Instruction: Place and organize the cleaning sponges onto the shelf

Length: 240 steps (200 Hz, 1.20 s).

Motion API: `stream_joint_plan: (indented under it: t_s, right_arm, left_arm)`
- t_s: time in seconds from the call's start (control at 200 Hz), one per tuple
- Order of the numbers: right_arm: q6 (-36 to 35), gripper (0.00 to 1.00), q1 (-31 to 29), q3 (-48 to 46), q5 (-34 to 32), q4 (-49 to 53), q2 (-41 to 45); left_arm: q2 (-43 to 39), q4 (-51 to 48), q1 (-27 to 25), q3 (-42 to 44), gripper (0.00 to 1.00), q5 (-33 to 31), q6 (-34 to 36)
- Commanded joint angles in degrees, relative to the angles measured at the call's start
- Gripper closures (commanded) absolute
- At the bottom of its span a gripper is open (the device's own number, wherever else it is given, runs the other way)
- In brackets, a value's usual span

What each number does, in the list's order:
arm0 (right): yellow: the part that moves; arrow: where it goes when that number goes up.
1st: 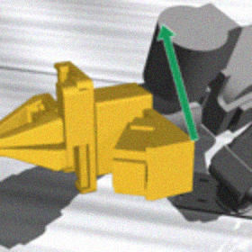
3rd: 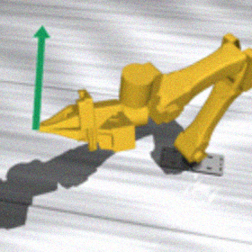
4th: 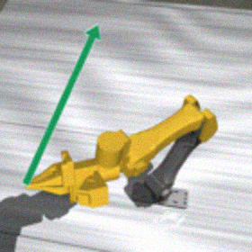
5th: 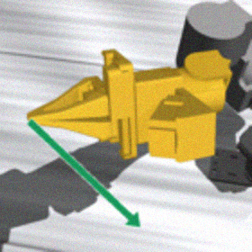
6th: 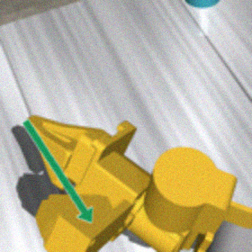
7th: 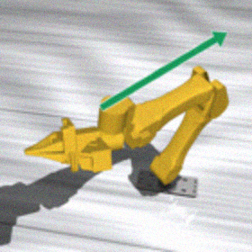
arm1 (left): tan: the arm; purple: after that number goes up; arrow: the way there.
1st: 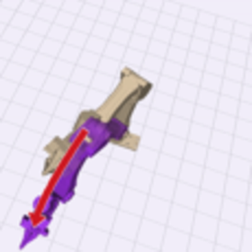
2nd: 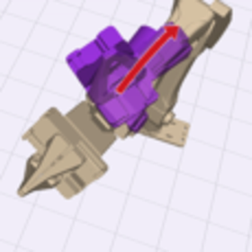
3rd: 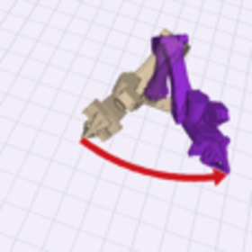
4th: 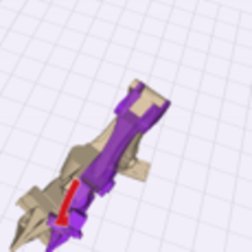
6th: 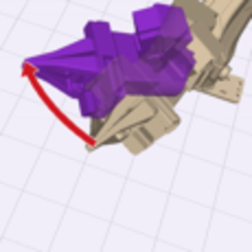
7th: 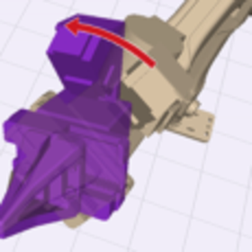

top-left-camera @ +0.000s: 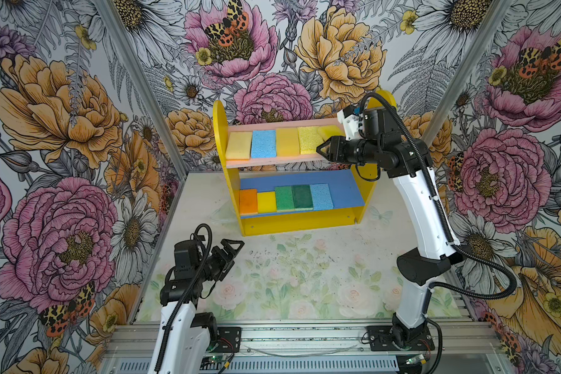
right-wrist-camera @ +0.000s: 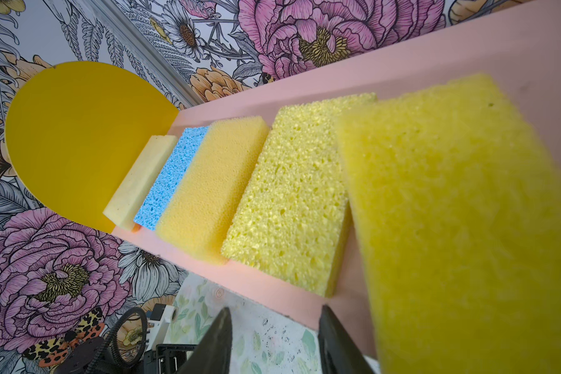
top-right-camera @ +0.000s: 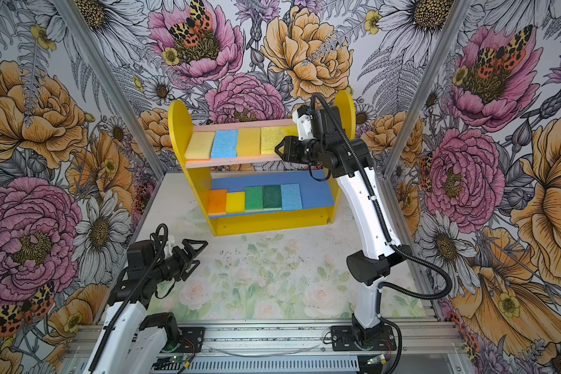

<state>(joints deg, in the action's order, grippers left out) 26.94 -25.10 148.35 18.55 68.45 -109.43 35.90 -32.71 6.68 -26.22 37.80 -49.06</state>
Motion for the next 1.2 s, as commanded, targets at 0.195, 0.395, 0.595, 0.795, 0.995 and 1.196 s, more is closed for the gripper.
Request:
stream_joint_plan:
  t_s: [0.195, 0.395, 0.595, 0.795, 0.995, 1.196]
  right_arm:
    - [1.78, 0.54, 0.35, 6.55, 0.88, -0.86, -0.7]
    - [2.94, 0.53, 1.94, 11.95, 2.69, -0.9, -5.46]
    - [4.24, 0.53, 3.47, 14.66, 4.6, -2.18, -9.63]
    - [4.25, 0.52, 4.86, 14.65, 3.06, -2.93, -11.52]
    - [5.64, 0.52, 5.01, 14.6, 4.19, -5.54, -11.87]
    - [7.05, 0.49, 4.19, 14.65, 6.98, -7.05, -9.85]
  left_arm:
    - [-0.72, 2.03, 0.64, -0.06, 0.01, 0.74, 0.63]
    - [-0.78, 2.01, 0.62, -0.11, 0.01, 0.8, 0.63]
    - [-0.66, 2.03, 0.71, -0.07, 0.01, 0.82, 0.63]
    - [-0.54, 1.95, 0.84, -0.03, 0.01, 0.87, 0.64]
    - [-0.39, 1.99, 0.84, -0.06, 0.01, 1.07, 0.64]
    - [-0.34, 1.99, 0.82, -0.02, 0.01, 0.89, 0.67]
